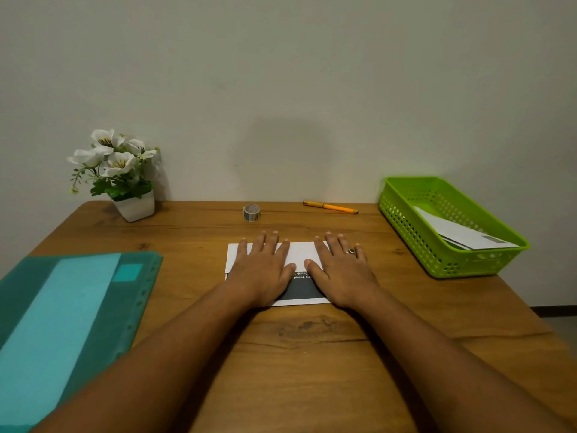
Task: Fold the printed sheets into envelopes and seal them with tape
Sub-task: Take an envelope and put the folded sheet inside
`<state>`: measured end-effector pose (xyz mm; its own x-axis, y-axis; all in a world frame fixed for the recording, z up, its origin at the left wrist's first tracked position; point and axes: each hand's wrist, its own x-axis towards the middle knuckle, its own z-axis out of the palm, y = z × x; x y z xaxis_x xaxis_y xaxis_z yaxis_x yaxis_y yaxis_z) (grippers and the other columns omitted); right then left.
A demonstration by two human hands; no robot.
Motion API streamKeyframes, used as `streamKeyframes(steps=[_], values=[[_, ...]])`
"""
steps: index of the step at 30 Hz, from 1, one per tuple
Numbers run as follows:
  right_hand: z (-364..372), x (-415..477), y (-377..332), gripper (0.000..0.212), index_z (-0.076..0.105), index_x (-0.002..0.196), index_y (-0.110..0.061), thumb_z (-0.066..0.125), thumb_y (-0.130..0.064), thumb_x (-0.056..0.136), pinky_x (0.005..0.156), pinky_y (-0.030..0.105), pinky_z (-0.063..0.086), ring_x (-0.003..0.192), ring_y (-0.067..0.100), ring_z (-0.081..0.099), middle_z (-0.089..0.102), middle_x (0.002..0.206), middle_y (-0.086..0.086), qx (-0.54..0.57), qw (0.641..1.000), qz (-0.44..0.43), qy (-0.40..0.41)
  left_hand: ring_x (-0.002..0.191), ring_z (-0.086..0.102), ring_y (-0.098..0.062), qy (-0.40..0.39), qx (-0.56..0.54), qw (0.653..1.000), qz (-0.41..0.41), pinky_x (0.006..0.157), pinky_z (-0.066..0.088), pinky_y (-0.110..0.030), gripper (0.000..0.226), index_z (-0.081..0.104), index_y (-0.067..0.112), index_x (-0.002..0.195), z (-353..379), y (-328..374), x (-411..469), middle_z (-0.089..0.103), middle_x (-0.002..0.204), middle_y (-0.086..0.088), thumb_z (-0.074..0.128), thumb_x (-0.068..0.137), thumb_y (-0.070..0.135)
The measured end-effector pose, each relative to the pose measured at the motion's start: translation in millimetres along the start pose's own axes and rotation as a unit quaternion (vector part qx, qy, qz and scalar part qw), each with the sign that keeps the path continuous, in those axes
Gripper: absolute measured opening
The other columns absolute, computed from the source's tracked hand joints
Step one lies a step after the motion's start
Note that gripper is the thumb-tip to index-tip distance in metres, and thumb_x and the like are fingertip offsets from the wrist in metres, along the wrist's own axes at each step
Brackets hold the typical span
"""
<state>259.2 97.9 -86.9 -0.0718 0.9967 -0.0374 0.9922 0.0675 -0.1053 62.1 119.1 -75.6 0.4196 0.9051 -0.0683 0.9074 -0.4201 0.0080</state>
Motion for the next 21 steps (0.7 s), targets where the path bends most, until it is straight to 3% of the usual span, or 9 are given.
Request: streamKeyframes(steps=[6,12,21], values=[[-3,0,0,0.072,0.003,0.166,-0.026,0.011,-0.064,0.105,0.128,0.055,0.001,0.161,0.027,-0.004,-0.001,0.175,0.005,-0.005,1.0,-0.001,-0.013,0.157,-0.008,-0.024,-0.007,-0.013,0.997,-0.071,0.126,0.0,-0.053,0.068,-0.004,0.031,0.163,1,-75,-28,-0.008,0.171,-0.003,0.009,0.104,0.061],[-8,2,-9,0.071,0.004,0.167,-0.019,0.015,-0.058,0.107,0.127,0.056,0.0,0.16,0.029,-0.004,-0.002,0.174,0.009,-0.005,1.0,0.007,-0.03,0.158,-0.006,-0.024,0.012,-0.019,0.997,-0.071,0.126,0.001,-0.053,0.068,-0.003,0.03,0.163,5,-81,-31,-0.006,0.172,-0.002,0.01,0.104,0.06],[-5,9,-99,0.061,0.025,0.162,-0.01,0.025,-0.041,0.11,0.128,0.056,0.004,0.16,0.029,0.006,0.01,0.173,0.01,-0.016,0.989,-0.143,0.035,0.158,-0.007,-0.024,0.012,-0.011,0.997,-0.077,0.126,0.001,-0.052,0.067,-0.005,0.03,0.163,4,-78,-32,-0.007,0.171,-0.002,0.01,0.104,0.06]])
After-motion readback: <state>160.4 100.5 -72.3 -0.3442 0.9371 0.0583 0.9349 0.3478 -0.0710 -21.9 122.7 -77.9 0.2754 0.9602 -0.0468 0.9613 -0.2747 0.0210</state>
